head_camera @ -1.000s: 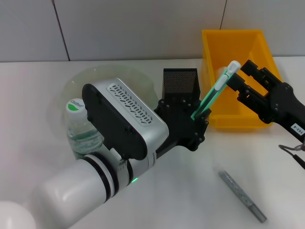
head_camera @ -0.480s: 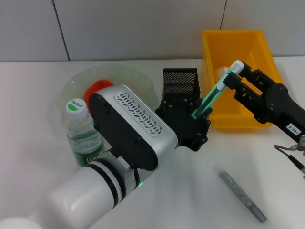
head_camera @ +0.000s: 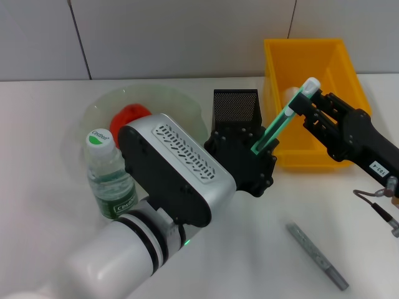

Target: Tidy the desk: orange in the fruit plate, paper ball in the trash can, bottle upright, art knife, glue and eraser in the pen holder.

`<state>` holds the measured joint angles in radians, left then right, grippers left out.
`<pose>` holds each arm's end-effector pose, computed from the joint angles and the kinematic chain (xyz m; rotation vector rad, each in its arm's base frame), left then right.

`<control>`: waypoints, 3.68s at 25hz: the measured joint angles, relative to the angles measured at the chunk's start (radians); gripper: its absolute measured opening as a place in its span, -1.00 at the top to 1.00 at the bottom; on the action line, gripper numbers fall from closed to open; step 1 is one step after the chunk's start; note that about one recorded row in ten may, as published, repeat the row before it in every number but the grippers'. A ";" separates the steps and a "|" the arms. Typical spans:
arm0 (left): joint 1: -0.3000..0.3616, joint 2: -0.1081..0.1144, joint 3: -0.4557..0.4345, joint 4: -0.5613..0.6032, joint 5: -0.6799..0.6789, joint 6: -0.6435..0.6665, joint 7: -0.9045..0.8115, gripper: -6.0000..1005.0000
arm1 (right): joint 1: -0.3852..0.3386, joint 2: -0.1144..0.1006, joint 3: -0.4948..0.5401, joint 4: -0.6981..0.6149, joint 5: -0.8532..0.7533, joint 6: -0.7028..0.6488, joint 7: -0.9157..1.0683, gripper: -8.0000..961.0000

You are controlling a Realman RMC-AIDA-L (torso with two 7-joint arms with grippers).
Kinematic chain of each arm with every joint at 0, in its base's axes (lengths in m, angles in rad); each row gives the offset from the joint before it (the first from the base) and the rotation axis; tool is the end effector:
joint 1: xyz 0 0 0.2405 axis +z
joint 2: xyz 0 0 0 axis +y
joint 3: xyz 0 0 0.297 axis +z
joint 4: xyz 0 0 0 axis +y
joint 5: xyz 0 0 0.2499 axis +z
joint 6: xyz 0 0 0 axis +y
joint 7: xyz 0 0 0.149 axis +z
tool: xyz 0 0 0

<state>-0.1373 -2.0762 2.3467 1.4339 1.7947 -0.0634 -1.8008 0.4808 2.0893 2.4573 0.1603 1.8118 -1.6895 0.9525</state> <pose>-0.1337 0.3097 -0.1650 -2.2946 -0.1681 -0.5085 0.3130 0.3401 -0.0480 -2.1221 0.5979 1.4548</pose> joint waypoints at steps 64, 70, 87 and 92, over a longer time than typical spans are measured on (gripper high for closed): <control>-0.030 -0.001 0.010 -0.044 0.000 -0.029 0.005 -0.32 | 0.014 -0.002 0.006 0.007 0.002 0.036 0.008 0.64; -0.026 0.002 0.007 -0.047 -0.006 -0.029 0.001 -0.69 | 0.007 -0.007 0.008 0.022 0.002 0.036 0.021 0.64; 0.028 0.011 -0.196 -0.014 -0.007 0.279 -0.001 -0.68 | -0.057 -0.008 0.009 0.168 0.003 0.055 0.112 0.64; 0.023 0.011 -0.338 -0.011 -0.010 0.467 0.018 -0.67 | -0.051 -0.009 0.004 0.176 0.000 0.065 0.112 0.64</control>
<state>-0.1144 -2.0654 2.0083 1.4225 1.7844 0.4038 -1.7830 0.4299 2.0803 2.4613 0.3366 1.8117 -1.6244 1.0641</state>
